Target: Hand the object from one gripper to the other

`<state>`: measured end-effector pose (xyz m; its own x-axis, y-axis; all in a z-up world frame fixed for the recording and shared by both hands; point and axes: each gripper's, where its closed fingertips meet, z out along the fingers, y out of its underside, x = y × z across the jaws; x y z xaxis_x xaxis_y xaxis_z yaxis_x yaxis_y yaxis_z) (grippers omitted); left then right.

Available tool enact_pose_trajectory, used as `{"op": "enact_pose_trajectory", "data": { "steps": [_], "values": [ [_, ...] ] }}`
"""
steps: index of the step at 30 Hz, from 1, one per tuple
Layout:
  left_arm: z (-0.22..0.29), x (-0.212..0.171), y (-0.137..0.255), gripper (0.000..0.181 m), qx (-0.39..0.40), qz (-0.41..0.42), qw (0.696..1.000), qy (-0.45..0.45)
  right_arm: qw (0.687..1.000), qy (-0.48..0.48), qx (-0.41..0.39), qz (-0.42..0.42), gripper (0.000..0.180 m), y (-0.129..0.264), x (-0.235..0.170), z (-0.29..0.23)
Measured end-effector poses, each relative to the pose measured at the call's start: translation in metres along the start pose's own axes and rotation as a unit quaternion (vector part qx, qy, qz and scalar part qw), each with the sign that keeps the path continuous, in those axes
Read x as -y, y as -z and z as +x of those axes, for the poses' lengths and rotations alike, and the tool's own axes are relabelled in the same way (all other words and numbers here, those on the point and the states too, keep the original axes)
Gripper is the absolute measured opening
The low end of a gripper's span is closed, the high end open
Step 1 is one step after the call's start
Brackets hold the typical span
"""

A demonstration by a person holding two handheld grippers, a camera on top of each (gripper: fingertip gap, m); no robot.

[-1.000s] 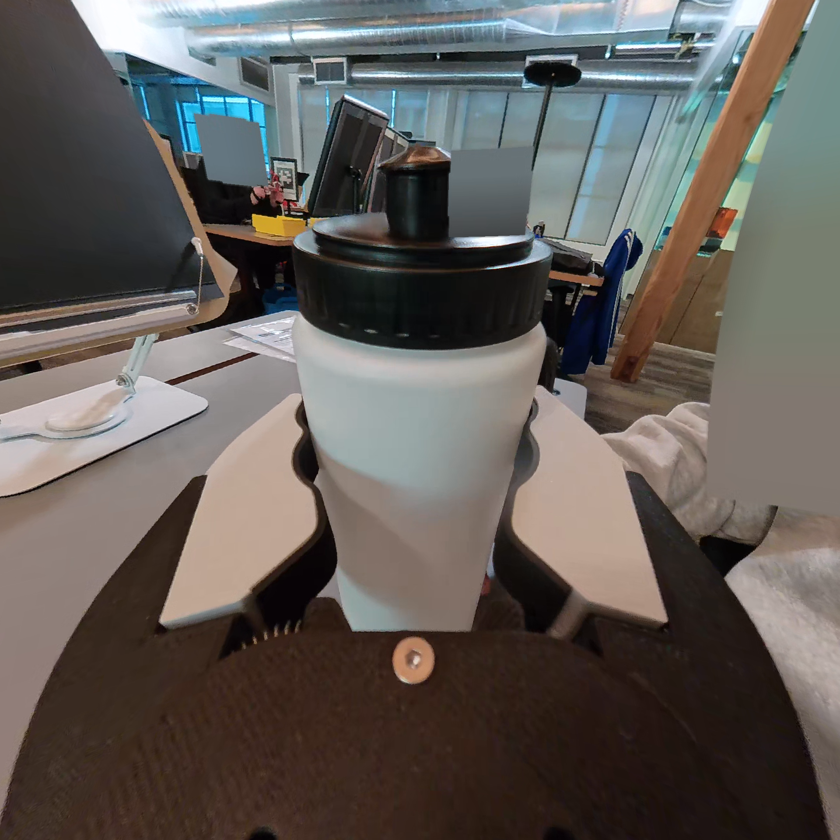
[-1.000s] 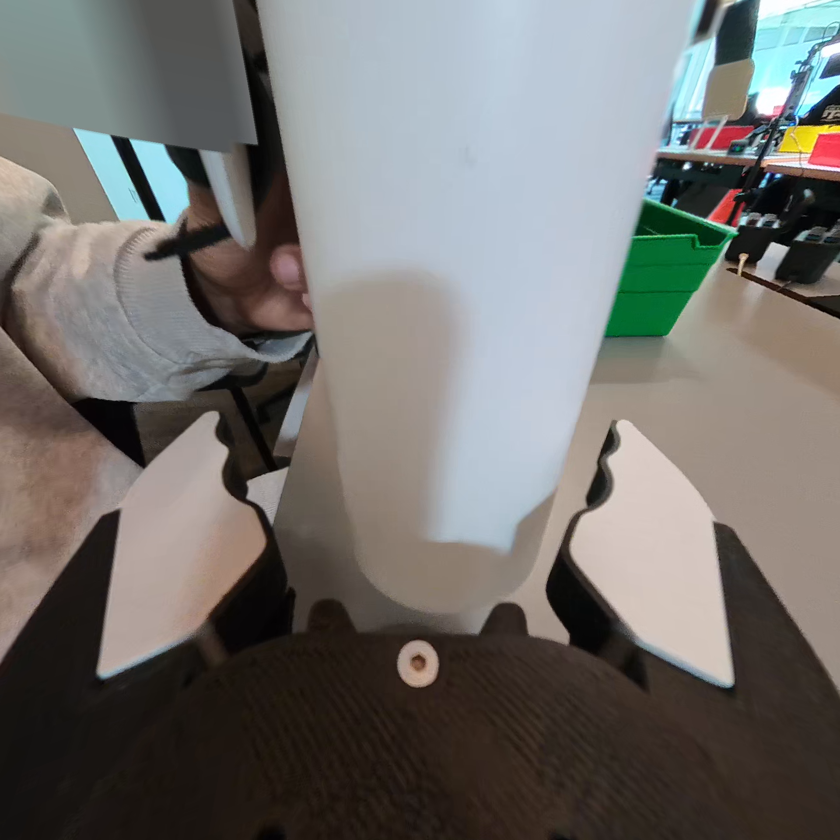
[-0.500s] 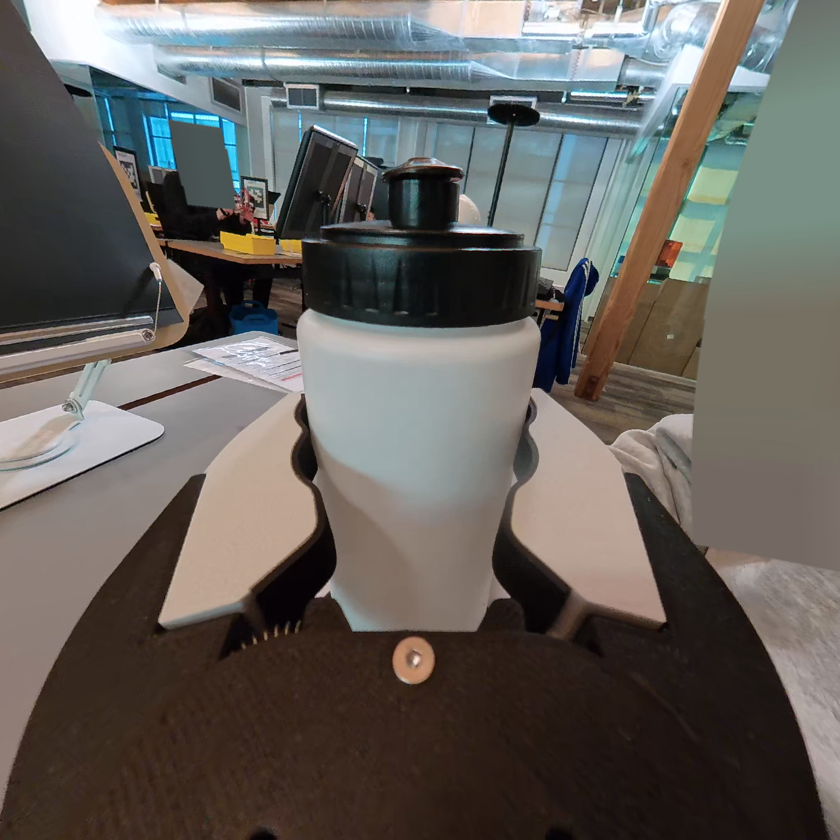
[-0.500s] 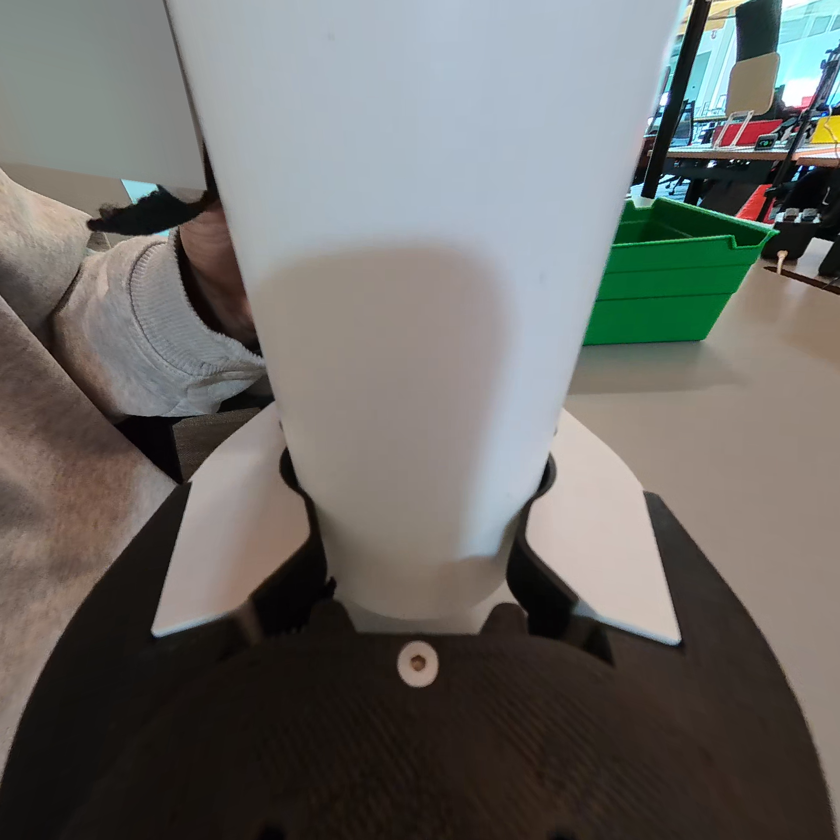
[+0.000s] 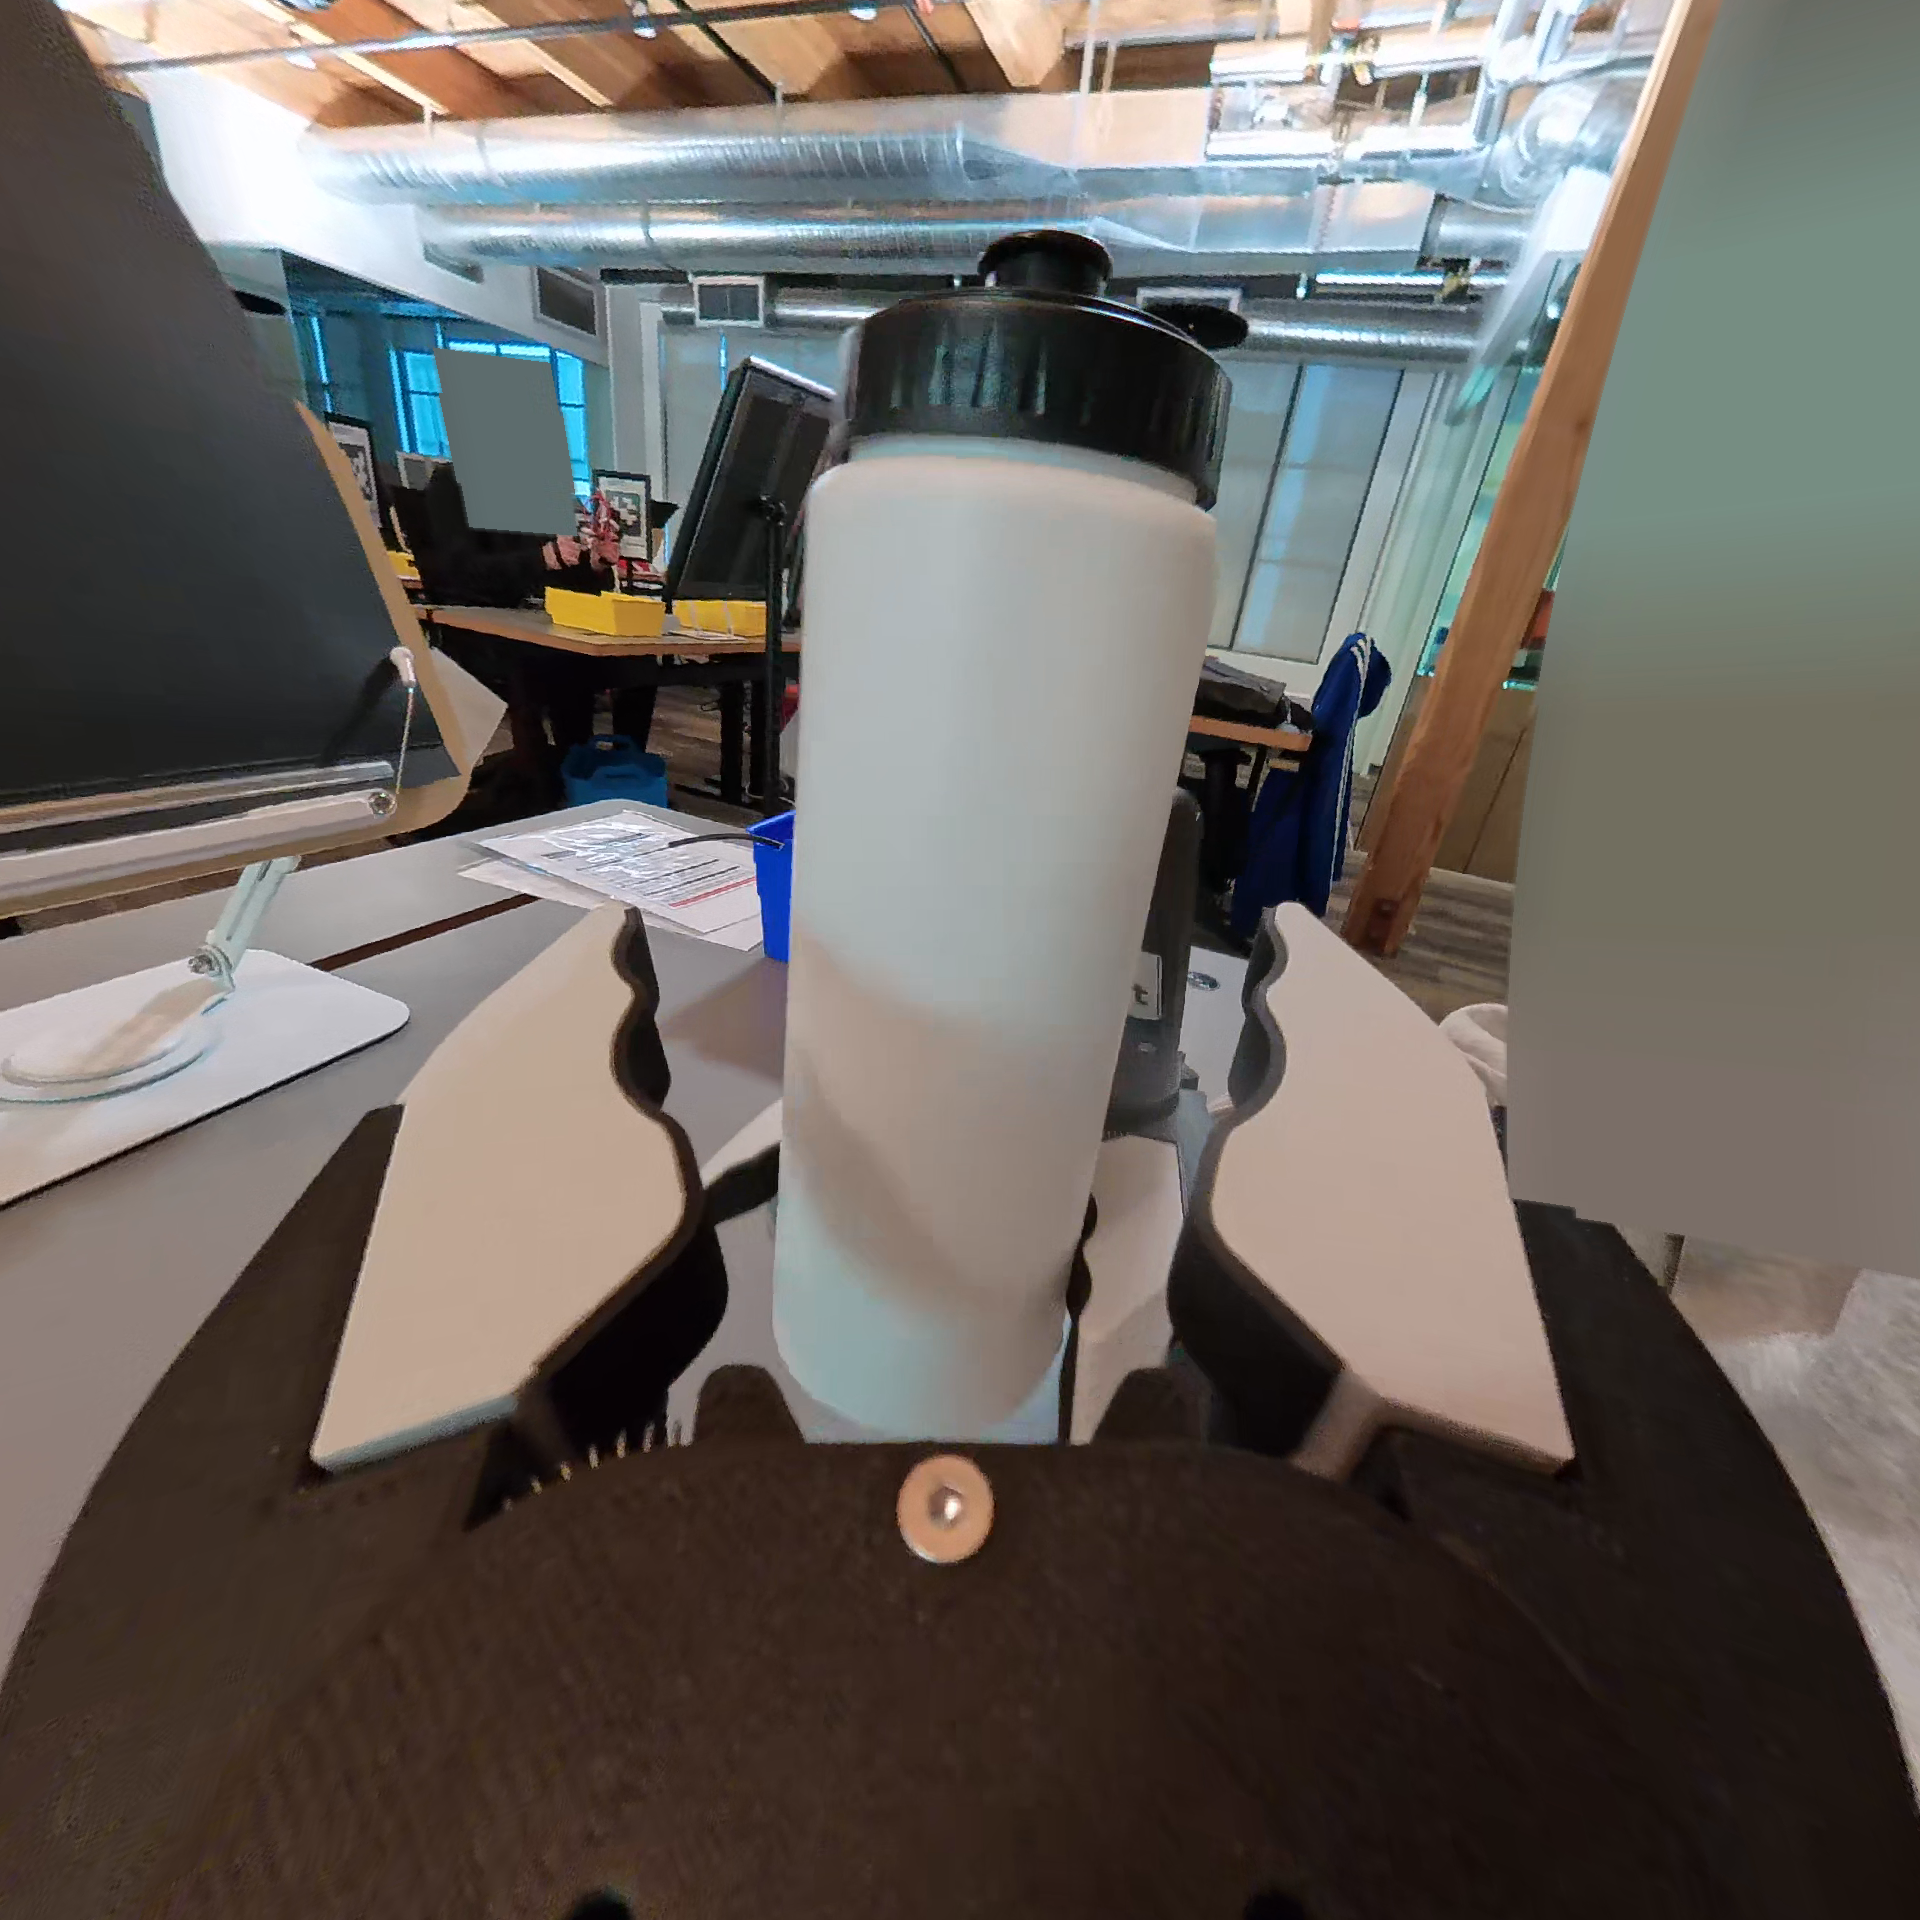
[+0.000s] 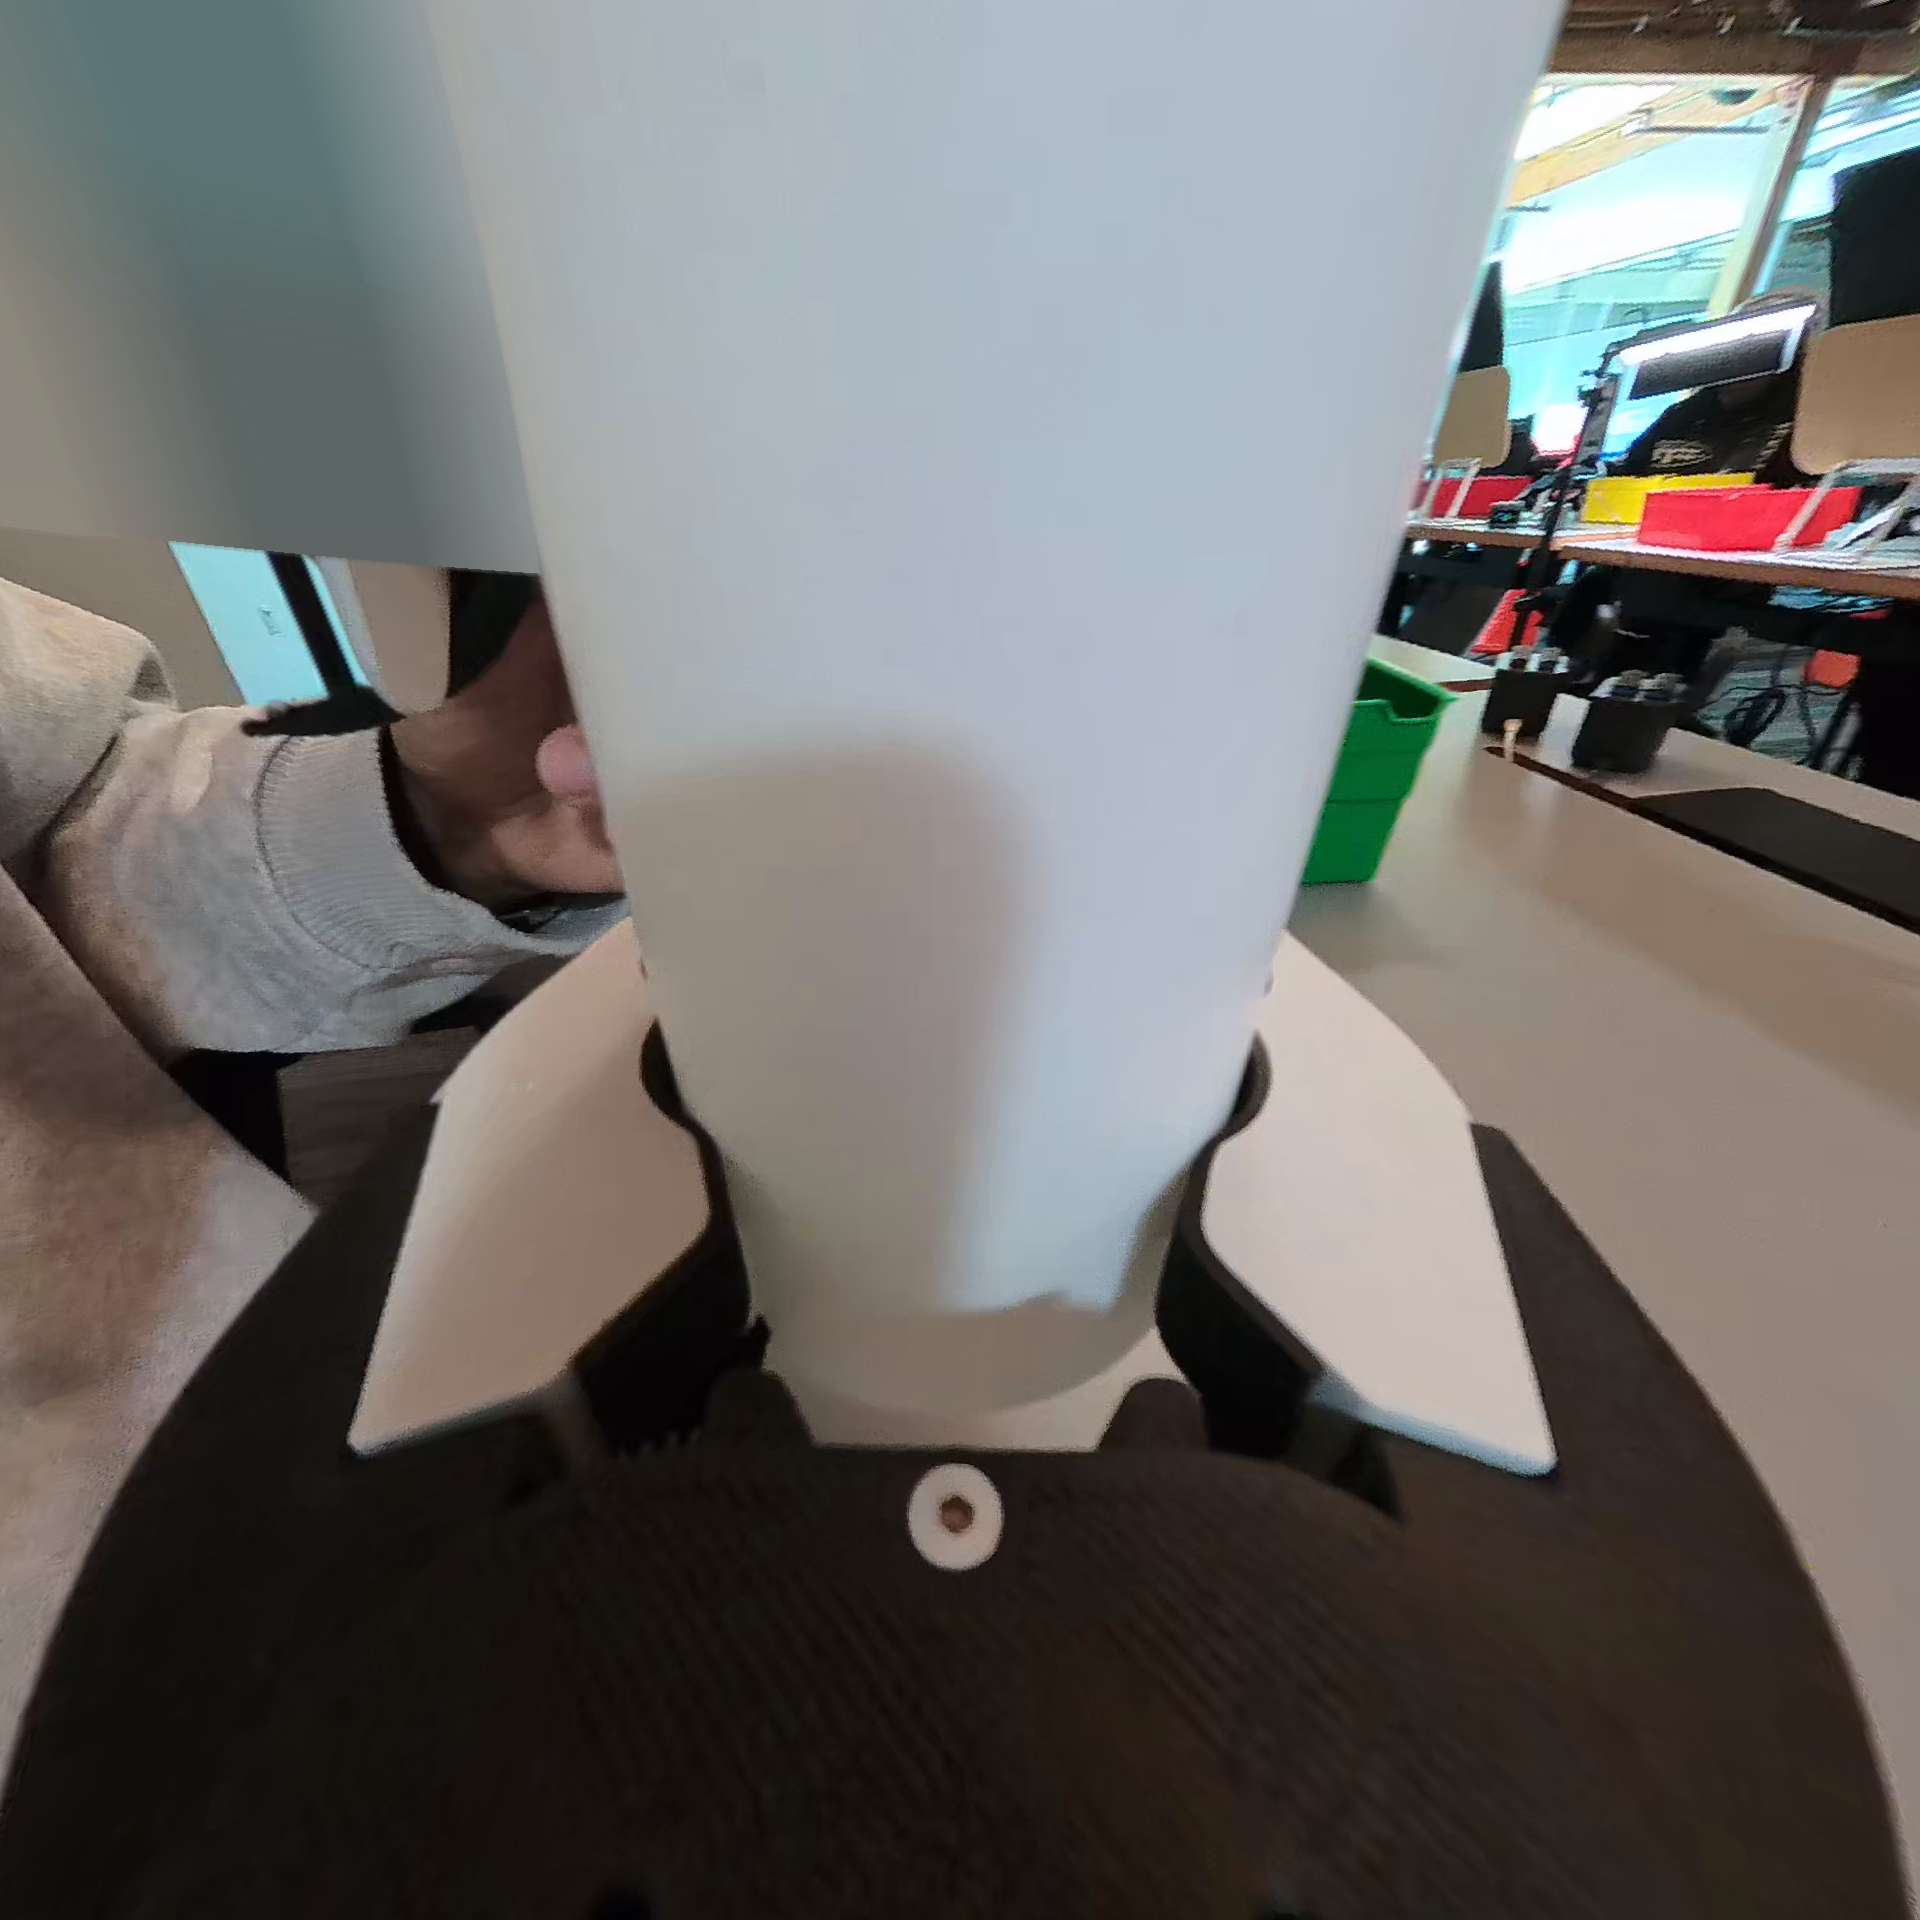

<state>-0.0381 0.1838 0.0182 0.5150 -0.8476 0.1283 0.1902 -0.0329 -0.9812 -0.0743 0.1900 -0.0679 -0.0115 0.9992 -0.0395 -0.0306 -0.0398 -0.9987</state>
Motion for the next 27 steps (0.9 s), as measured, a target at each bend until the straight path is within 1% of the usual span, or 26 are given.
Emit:
{"op": "enact_pose_trajectory", "data": {
  "steps": [5, 8, 14, 17, 19, 21, 24, 27],
  "values": [
    [-0.007, -0.003, 0.001, 0.105, 0.005, 0.009, 1.0, 0.022, 1.0, 0.008, -0.028, -0.009, 0.102, 0.012, -0.005, 0.023],
    [-0.008, -0.001, 0.002, 0.104, 0.01, 0.011, 1.0, 0.014, 0.999, 0.002, -0.03, -0.015, 0.102, 0.013, -0.009, 0.027],
    [-0.004, 0.02, 0.008, 0.105, 0.018, 0.023, 1.0, -0.006, 0.999, 0.001, 0.002, -0.035, 0.103, -0.001, -0.02, 0.004],
    [0.007, 0.036, 0.011, 0.111, -0.005, 0.032, 0.999, 0.007, 0.999, 0.011, 0.025, -0.047, 0.103, -0.012, -0.026, -0.016],
    [0.021, 0.043, 0.011, 0.119, -0.039, 0.016, 0.999, 0.019, 0.997, 0.024, 0.035, -0.058, 0.103, -0.018, -0.03, -0.028],
    [0.034, 0.05, 0.012, 0.123, -0.057, 0.005, 0.998, 0.017, 0.996, 0.037, 0.04, -0.067, 0.103, -0.023, -0.033, -0.037],
    [0.044, 0.056, 0.013, 0.122, -0.056, -0.014, 0.998, -0.009, 0.995, 0.045, 0.042, -0.075, 0.103, -0.027, -0.036, -0.044],
    [0.042, 0.048, 0.012, 0.111, -0.026, -0.055, 0.997, -0.05, 0.995, 0.047, 0.04, -0.08, 0.103, -0.029, -0.039, -0.046]
  ]
}}
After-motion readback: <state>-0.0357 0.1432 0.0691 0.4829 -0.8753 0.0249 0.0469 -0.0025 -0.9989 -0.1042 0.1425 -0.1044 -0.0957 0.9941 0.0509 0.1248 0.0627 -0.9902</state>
